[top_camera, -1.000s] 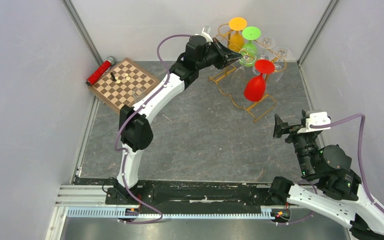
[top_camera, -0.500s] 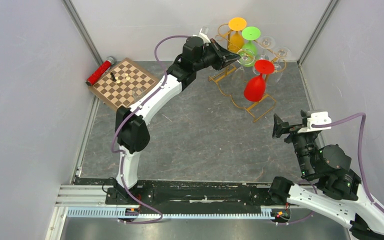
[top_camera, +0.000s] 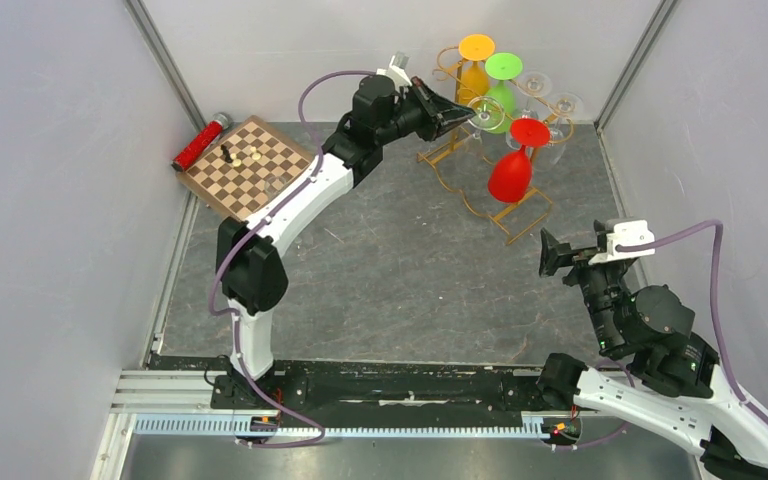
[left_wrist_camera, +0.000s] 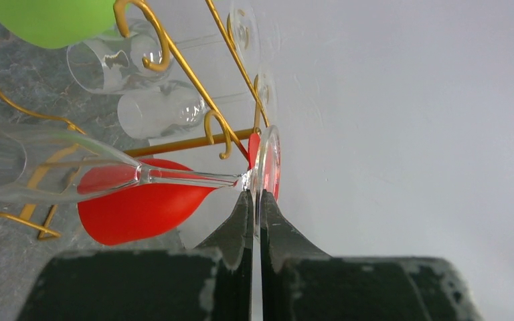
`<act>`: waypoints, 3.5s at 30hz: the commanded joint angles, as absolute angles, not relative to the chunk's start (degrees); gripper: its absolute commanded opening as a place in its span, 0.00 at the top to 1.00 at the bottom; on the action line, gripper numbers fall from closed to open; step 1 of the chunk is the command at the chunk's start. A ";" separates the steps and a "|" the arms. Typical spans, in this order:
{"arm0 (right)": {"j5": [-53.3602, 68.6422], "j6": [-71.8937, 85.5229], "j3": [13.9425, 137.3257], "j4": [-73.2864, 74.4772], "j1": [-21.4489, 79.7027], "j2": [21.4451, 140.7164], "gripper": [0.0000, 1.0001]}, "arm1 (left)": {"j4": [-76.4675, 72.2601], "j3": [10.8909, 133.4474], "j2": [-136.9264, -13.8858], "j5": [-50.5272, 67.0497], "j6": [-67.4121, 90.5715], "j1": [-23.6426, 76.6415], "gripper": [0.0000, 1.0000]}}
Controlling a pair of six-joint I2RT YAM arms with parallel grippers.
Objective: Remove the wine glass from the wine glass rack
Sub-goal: Pick up the wine glass from the wine rack, then place the wine glass at the center of the board.
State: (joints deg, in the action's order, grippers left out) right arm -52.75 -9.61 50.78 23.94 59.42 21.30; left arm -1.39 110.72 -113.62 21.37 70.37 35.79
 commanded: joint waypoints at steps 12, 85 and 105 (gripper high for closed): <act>-45.62 2.99 59.92 34.67 59.61 29.06 0.14 | -11.71 93.08 -96.25 28.04 69.89 35.60 0.98; 6.29 53.72 23.63 7.46 50.70 32.19 0.24 | 30.02 61.61 -60.15 0.20 9.53 74.05 0.98; 17.28 59.06 17.79 -7.56 49.67 37.30 0.27 | 25.48 61.45 -65.00 -4.84 5.03 80.01 0.98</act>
State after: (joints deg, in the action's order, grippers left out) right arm 14.20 56.97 19.51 -1.50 49.98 36.36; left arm 30.85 59.09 -64.53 -2.22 9.50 78.98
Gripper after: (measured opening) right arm 0.740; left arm 0.047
